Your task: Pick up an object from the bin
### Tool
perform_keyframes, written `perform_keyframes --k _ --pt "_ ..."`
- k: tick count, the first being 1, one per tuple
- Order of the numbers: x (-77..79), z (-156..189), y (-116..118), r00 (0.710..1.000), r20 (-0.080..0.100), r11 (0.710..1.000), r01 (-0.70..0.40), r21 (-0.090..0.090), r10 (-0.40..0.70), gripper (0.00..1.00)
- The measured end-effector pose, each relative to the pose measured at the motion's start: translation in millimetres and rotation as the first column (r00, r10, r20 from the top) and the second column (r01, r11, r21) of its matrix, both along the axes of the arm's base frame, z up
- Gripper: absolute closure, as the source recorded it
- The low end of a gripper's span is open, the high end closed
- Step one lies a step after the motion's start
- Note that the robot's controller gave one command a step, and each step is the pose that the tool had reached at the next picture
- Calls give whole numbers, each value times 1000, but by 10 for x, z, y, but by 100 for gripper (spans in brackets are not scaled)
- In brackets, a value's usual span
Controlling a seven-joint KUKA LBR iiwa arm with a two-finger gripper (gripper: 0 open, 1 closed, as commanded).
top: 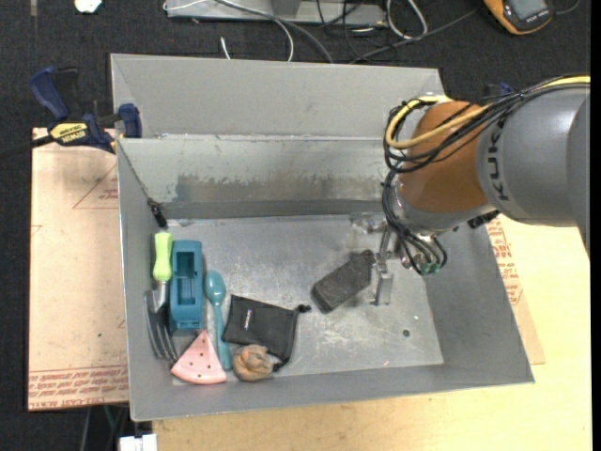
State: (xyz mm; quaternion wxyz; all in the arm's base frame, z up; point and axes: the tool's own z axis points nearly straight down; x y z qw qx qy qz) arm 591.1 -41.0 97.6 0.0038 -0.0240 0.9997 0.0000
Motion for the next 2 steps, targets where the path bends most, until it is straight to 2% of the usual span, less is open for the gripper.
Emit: perform_keyframes --k 1,2 --pt "-73 18 335 1000 -1 1000 -24 -2 24 0" --pt "1 67 444 992 1 992 -127 0 127 0"
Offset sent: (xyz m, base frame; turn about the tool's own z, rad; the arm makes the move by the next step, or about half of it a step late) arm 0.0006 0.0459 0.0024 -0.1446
